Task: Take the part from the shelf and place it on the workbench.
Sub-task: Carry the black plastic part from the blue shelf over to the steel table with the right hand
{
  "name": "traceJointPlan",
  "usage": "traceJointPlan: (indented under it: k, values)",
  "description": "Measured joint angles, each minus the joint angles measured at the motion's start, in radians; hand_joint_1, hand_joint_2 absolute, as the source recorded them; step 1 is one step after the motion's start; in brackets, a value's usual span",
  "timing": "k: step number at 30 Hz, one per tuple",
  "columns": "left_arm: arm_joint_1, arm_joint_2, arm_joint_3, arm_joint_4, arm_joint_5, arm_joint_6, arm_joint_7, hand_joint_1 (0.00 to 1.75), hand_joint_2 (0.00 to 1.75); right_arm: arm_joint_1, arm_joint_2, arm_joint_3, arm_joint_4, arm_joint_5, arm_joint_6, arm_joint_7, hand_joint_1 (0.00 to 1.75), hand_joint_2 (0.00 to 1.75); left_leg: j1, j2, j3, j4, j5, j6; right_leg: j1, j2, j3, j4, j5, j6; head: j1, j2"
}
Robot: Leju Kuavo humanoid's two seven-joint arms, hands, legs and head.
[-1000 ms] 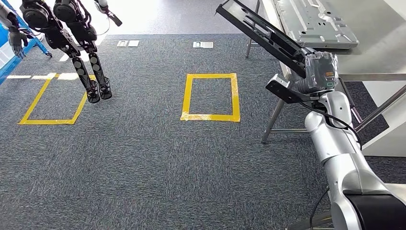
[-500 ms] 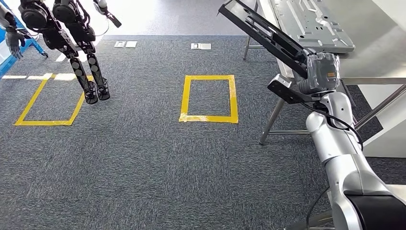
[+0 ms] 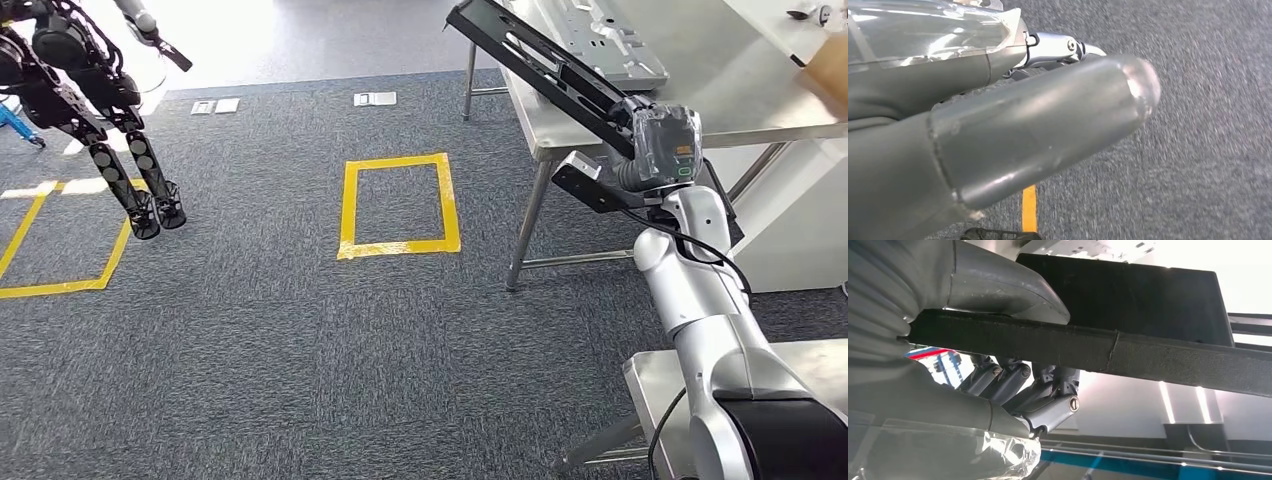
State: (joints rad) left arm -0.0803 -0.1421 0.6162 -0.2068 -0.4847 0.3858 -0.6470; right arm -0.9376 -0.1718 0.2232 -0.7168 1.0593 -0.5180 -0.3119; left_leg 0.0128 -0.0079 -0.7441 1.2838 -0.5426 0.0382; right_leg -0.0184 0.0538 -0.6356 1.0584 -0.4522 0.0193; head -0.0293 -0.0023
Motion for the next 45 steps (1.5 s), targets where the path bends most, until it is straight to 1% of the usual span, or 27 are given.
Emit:
traceJointPlan:
  k: [2,3,4,6,8,9,11,13,14,16,18,19,22,23,25,27,28,29,30,32,34,36,38,39,41,43,45]
  values:
    - [0.000,0.001,0.001,0.000,0.000,-0.001,0.000,0.00,0.00,-0.006,0.000,0.000,0.000,-0.002,0.002,-0.004,1.73,1.75,-0.009,-0.028,0.067,-0.137,0.061,0.016,0.003,0.015,-0.001,0.000,0.001,-0.001,0.000,0.000]
    - [-0.001,0.002,0.002,0.000,0.000,-0.002,-0.001,0.00,0.00,-0.009,0.000,0.000,0.001,-0.004,0.002,-0.006,1.73,1.75,-0.013,-0.037,0.091,-0.185,0.076,0.018,0.003,0.021,-0.002,0.000,0.001,-0.001,0.000,0.000]
    - [-0.001,0.003,0.004,0.000,0.001,-0.002,-0.001,0.00,0.00,-0.012,-0.001,0.000,0.002,-0.005,0.004,-0.008,1.73,1.75,-0.017,-0.043,0.104,-0.211,0.080,0.019,0.003,0.026,-0.004,-0.001,0.002,0.001,0.000,0.000]
    - [-0.001,0.004,0.007,0.000,0.001,-0.004,-0.002,0.00,0.00,-0.015,-0.005,0.000,0.004,-0.006,0.005,-0.011,1.73,1.75,-0.022,-0.030,0.108,-0.222,0.082,0.018,0.001,0.036,-0.006,-0.007,0.006,0.008,0.000,0.000]
    - [-0.002,0.003,0.010,0.000,0.001,-0.004,-0.003,0.00,0.00,-0.019,-0.009,0.000,0.006,-0.006,0.005,-0.013,1.73,1.75,-0.021,-0.015,0.117,-0.243,0.095,0.023,0.004,0.019,-0.019,0.006,-0.002,0.013,0.001,0.000]
    - [-0.002,0.003,0.010,0.000,0.001,-0.004,-0.003,0.00,0.00,-0.022,-0.009,0.000,0.008,-0.006,0.005,-0.013,1.73,1.75,-0.019,-0.007,0.122,-0.254,0.101,0.026,0.007,0.002,-0.035,0.036,-0.019,0.012,0.003,0.000]
    - [-0.002,0.003,0.010,0.000,0.001,-0.004,-0.004,0.00,0.00,-0.029,-0.009,0.001,0.013,-0.008,0.004,-0.013,1.73,1.75,-0.019,0.008,0.124,-0.262,0.106,0.030,0.009,-0.031,-0.090,0.152,-0.072,0.008,0.007,0.000]
    - [-0.002,0.002,0.011,0.000,0.001,-0.005,-0.004,0.00,0.00,-0.030,-0.009,0.003,0.020,-0.010,0.004,-0.013,1.73,1.75,-0.020,0.022,0.123,-0.262,0.106,0.031,0.008,-0.039,-0.131,0.244,-0.101,0.013,0.008,0.000]
    - [-0.002,0.002,0.012,0.000,0.001,-0.005,-0.004,0.00,0.00,-0.030,-0.009,0.003,0.024,-0.010,0.004,-0.013,1.73,1.75,-0.021,0.029,0.123,-0.262,0.105,0.031,0.007,-0.042,-0.126,0.239,-0.096,0.020,0.008,0.000]
    - [-0.002,0.001,0.014,0.000,0.002,-0.005,-0.004,0.00,0.00,-0.032,-0.009,0.004,0.028,-0.009,0.004,-0.012,1.73,1.75,-0.021,0.043,0.123,-0.261,0.104,0.029,0.006,-0.059,-0.060,0.121,-0.051,0.034,0.008,0.000]
    - [-0.002,0.001,0.015,0.000,0.001,-0.006,-0.005,0.00,0.00,-0.041,-0.008,0.005,0.030,-0.005,0.004,-0.008,1.73,1.75,-0.025,0.053,0.123,-0.259,0.101,0.024,0.011,-0.086,0.008,-0.004,-0.012,0.032,0.008,0.000]
    - [-0.002,0.001,0.015,0.000,0.001,-0.007,-0.005,0.00,0.00,-0.045,-0.009,0.006,0.032,-0.002,0.004,-0.005,1.73,1.75,-0.028,0.059,0.123,-0.258,0.099,0.020,0.013,-0.092,0.023,-0.034,-0.003,0.026,0.008,0.000]
    - [-0.002,0.000,0.017,0.000,0.001,-0.008,-0.005,0.00,0.00,-0.051,-0.013,0.007,0.039,0.004,0.005,0.006,1.73,1.75,-0.028,0.071,0.123,-0.253,0.094,0.010,0.010,-0.074,0.026,-0.045,0.007,0.007,0.008,0.000]
    - [-0.002,0.001,0.017,0.000,0.001,-0.008,-0.006,0.00,0.00,-0.053,-0.014,0.007,0.041,0.006,0.007,0.009,1.73,1.75,-0.025,0.063,0.119,-0.240,0.083,0.005,0.006,-0.068,0.028,-0.047,0.009,0.001,0.007,0.000]
    - [-0.002,0.001,0.018,0.000,0.002,-0.008,-0.006,0.00,0.00,-0.059,-0.015,0.008,0.044,0.008,0.009,0.012,1.73,1.75,-0.017,0.033,0.084,-0.158,0.032,-0.008,-0.002,-0.057,0.031,-0.050,0.013,-0.010,0.007,0.000]
    - [0.000,0.001,0.019,0.000,0.002,-0.009,-0.006,0.00,0.00,-0.064,-0.014,0.009,0.049,0.011,0.011,0.018,1.73,1.75,-0.010,0.013,0.022,-0.026,-0.029,-0.019,-0.002,-0.044,0.031,-0.050,0.014,-0.014,0.006,0.000]
    - [0.000,0.001,0.021,0.000,0.002,-0.009,-0.006,0.00,0.00,-0.064,-0.015,0.009,0.053,0.014,0.011,0.023,1.73,1.75,-0.006,0.011,-0.001,0.020,-0.042,-0.023,-0.002,-0.035,0.031,-0.050,0.015,-0.015,0.006,0.000]
    - [0.000,0.001,0.022,0.000,0.001,-0.010,-0.006,0.00,0.00,-0.065,-0.016,0.010,0.058,0.016,0.011,0.026,1.73,1.75,-0.002,0.010,-0.008,0.032,-0.036,-0.026,-0.003,-0.026,0.031,-0.050,0.015,-0.015,0.006,0.000]
    - [0.000,0.001,0.024,0.000,0.001,-0.010,-0.006,0.00,0.00,-0.066,-0.017,0.011,0.062,0.017,0.011,0.028,1.73,1.75,0.001,0.008,-0.001,0.014,-0.016,-0.028,-0.003,-0.017,0.031,-0.049,0.015,-0.015,0.006,0.000]
    - [0.000,0.001,0.025,0.000,0.001,-0.010,-0.006,0.00,0.00,-0.070,-0.020,0.012,0.070,0.018,0.010,0.030,1.73,1.75,0.010,-0.001,0.048,-0.088,0.042,-0.031,-0.006,-0.002,0.031,-0.047,0.015,-0.014,0.006,0.000]
    - [0.000,0.001,0.026,0.001,0.001,-0.011,-0.006,0.00,0.00,-0.080,-0.024,0.013,0.076,0.019,0.009,0.033,1.73,1.75,0.019,-0.038,0.097,-0.191,0.079,-0.034,-0.005,0.011,0.026,-0.043,0.014,-0.008,0.007,0.000]
    - [0.000,0.000,0.029,0.001,0.001,-0.013,-0.006,0.00,0.00,-0.090,-0.032,0.013,0.083,0.022,0.009,0.041,1.73,1.75,0.018,-0.058,0.118,-0.237,0.088,-0.031,-0.002,0.025,0.018,-0.044,0.017,0.006,0.008,0.000]
    - [0.000,-0.001,0.033,0.002,0.001,-0.014,-0.007,0.00,0.00,-0.094,-0.046,0.014,0.091,0.027,0.009,0.047,1.73,1.75,0.009,-0.042,0.121,-0.245,0.092,-0.015,-0.003,0.039,0.012,-0.050,0.022,0.023,0.009,0.000]
    - [0.000,-0.002,0.034,0.002,0.001,-0.015,-0.007,0.00,0.00,-0.094,-0.054,0.014,0.095,0.029,0.009,0.049,1.73,1.75,0.007,-0.033,0.124,-0.250,0.096,-0.004,-0.004,0.032,0.005,-0.043,0.017,0.028,0.010,0.000]
    - [0.000,-0.002,0.035,0.002,0.001,-0.016,-0.007,0.00,0.00,-0.094,-0.067,0.014,0.102,0.030,0.009,0.053,1.73,1.75,0.004,-0.014,0.127,-0.260,0.103,0.014,-0.004,-0.005,-0.033,0.031,-0.021,0.025,0.012,0.000]
    - [0.000,-0.002,0.037,0.002,0.001,-0.017,-0.007,0.00,0.00,-0.093,-0.076,0.014,0.109,0.028,0.009,0.059,1.73,1.75,-0.002,0.006,0.127,-0.261,0.103,0.021,-0.002,-0.035,-0.098,0.171,-0.078,0.019,0.014,0.000]
    - [0.000,-0.004,0.039,0.002,0.000,-0.019,-0.006,0.00,0.00,-0.086,-0.085,0.013,0.118,0.027,0.009,0.062,1.73,1.75,-0.007,0.026,0.127,-0.261,0.102,0.022,-0.001,-0.039,-0.130,0.241,-0.097,0.024,0.014,0.000]
